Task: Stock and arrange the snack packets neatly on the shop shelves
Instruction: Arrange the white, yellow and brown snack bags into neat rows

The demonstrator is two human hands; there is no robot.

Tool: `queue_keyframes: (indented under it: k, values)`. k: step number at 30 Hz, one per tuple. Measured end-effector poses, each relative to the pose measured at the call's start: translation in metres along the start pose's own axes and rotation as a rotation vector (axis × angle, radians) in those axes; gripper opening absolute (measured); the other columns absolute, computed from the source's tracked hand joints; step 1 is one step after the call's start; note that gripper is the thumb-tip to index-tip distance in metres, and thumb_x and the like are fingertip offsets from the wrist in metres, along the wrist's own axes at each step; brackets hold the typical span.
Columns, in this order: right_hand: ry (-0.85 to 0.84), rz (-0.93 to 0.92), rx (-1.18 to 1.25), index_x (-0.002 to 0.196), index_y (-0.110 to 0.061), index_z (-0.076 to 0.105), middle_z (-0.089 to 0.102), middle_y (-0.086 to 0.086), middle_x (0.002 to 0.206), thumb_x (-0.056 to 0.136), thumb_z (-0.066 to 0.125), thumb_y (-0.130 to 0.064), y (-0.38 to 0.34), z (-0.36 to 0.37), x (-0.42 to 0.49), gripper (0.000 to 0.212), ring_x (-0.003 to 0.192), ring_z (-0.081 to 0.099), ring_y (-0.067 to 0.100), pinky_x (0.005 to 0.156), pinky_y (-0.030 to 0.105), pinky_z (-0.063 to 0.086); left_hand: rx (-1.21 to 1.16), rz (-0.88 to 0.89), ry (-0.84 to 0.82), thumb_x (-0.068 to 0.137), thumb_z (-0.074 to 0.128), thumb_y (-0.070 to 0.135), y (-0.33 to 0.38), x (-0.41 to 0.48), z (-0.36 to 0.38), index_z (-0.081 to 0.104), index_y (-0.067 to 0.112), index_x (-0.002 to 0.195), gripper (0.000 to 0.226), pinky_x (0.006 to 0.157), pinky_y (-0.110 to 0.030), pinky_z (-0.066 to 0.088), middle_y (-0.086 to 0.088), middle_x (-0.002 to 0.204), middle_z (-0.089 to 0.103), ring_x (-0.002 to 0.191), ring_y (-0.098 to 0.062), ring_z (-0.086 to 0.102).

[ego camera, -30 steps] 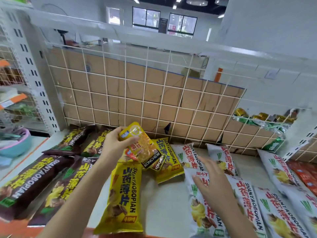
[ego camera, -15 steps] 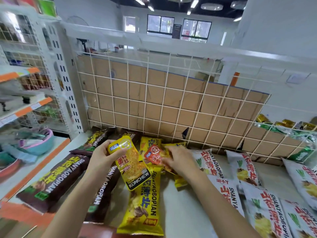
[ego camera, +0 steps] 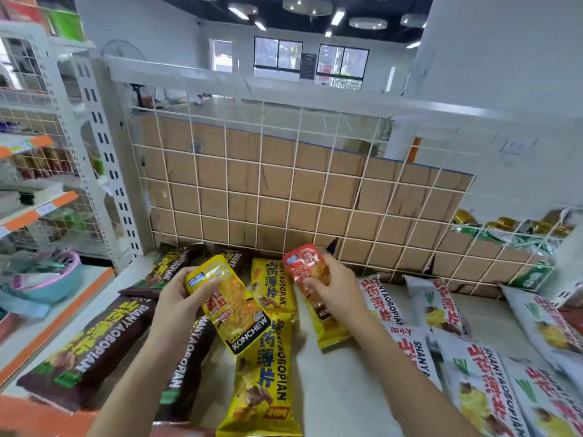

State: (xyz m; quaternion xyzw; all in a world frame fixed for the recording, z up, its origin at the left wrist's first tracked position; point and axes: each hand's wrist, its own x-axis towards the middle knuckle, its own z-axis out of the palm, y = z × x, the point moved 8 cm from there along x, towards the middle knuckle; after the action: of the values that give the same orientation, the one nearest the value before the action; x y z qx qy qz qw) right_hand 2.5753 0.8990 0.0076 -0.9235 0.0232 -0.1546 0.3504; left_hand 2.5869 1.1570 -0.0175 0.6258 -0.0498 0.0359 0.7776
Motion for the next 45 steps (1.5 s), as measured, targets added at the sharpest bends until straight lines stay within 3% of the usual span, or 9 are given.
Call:
queue_keyframes:
  k: [6,10,18,23,26,32,40,42,45]
  values:
    - [0.132,0.09,0.209,0.094,-0.025,0.055,0.063,-0.011,0.086,0.089,0.059,-0.02,0.029,-0.057,-0.052,0.008,0.078,0.058,-0.001,0.07,0.022,0.046,-0.052,0.007,-0.065,0.079,0.063,0.009,-0.002,-0.01,0.029,0.058,0.01,0.089,0.011,0.055,-0.019,0.053,0.002,0.067,0.067,0.059,-0.008,0.063]
    - [0.209,0.168,0.153,0.098,-0.027,0.053,0.063,-0.011,0.085,0.09,0.058,-0.024,0.056,-0.092,-0.102,0.009,0.078,0.061,0.005,0.067,0.022,0.047,-0.108,-0.089,-0.174,0.065,0.078,0.023,-0.014,-0.016,0.057,0.062,0.012,0.092,0.033,0.063,-0.032,0.058,-0.01,0.083,0.071,0.072,-0.021,0.068]
    - [0.475,0.366,0.102,0.08,-0.024,0.053,0.063,-0.004,0.075,0.088,0.062,-0.019,0.109,-0.179,-0.22,0.012,0.068,0.059,0.001,0.059,0.016,0.045,-0.058,-0.133,-0.324,0.081,0.066,0.015,-0.022,-0.047,0.143,0.063,0.016,0.091,0.01,0.054,-0.026,0.056,-0.003,0.082,0.071,0.066,-0.013,0.068]
    - [0.57,0.481,0.079,0.088,-0.015,0.053,0.061,0.004,0.076,0.087,0.061,-0.023,0.144,-0.224,-0.288,0.011,0.072,0.059,0.017,0.065,0.032,0.046,-0.091,-0.155,-0.461,0.05,0.084,0.046,-0.014,-0.089,0.205,0.061,0.014,0.089,0.056,0.052,-0.017,0.052,0.002,0.076,0.072,0.058,-0.004,0.065]
    - [0.606,0.528,0.056,0.098,-0.01,0.055,0.064,0.004,0.083,0.087,0.06,-0.024,0.158,-0.251,-0.329,0.018,0.077,0.063,0.02,0.065,0.034,0.05,-0.121,-0.209,-0.49,0.065,0.077,0.031,-0.019,-0.116,0.236,0.064,0.017,0.09,0.031,0.061,-0.023,0.056,-0.008,0.098,0.071,0.068,-0.007,0.068]
    - [0.65,0.543,0.036,0.084,-0.019,0.052,0.063,0.002,0.078,0.087,0.06,-0.019,0.178,-0.309,-0.402,0.009,0.068,0.061,0.009,0.058,0.023,0.044,-0.067,-0.261,-0.551,0.064,0.069,0.023,-0.035,-0.186,0.302,0.065,0.014,0.096,0.034,0.069,-0.04,0.055,-0.015,0.098,0.069,0.074,-0.02,0.068]
    - [0.718,0.592,0.089,0.09,-0.018,0.057,0.067,0.0,0.08,0.087,0.061,-0.015,0.224,-0.368,-0.495,0.006,0.068,0.063,0.006,0.058,0.016,0.049,-0.079,-0.321,-0.583,0.061,0.073,0.025,-0.059,-0.277,0.371,0.063,0.005,0.1,0.044,0.048,-0.028,0.055,-0.01,0.083,0.071,0.061,-0.017,0.068]
    - [0.735,0.608,0.11,0.086,-0.015,0.057,0.068,0.003,0.075,0.086,0.062,-0.02,0.238,-0.378,-0.515,0.008,0.069,0.066,0.017,0.064,0.034,0.053,-0.04,-0.328,-0.594,0.06,0.076,0.03,-0.066,-0.293,0.385,0.065,0.008,0.1,0.047,0.048,-0.029,0.049,-0.009,0.075,0.07,0.053,-0.02,0.064]
    - [0.781,0.625,0.174,0.094,-0.017,0.059,0.069,0.0,0.077,0.07,0.06,-0.064,0.254,-0.393,-0.536,0.053,0.069,0.066,0.016,0.063,0.035,0.053,-0.038,-0.344,-0.609,0.066,0.076,0.023,-0.075,-0.309,0.411,0.066,0.013,0.09,0.028,0.046,-0.029,0.051,-0.005,0.07,0.071,0.053,-0.018,0.065]
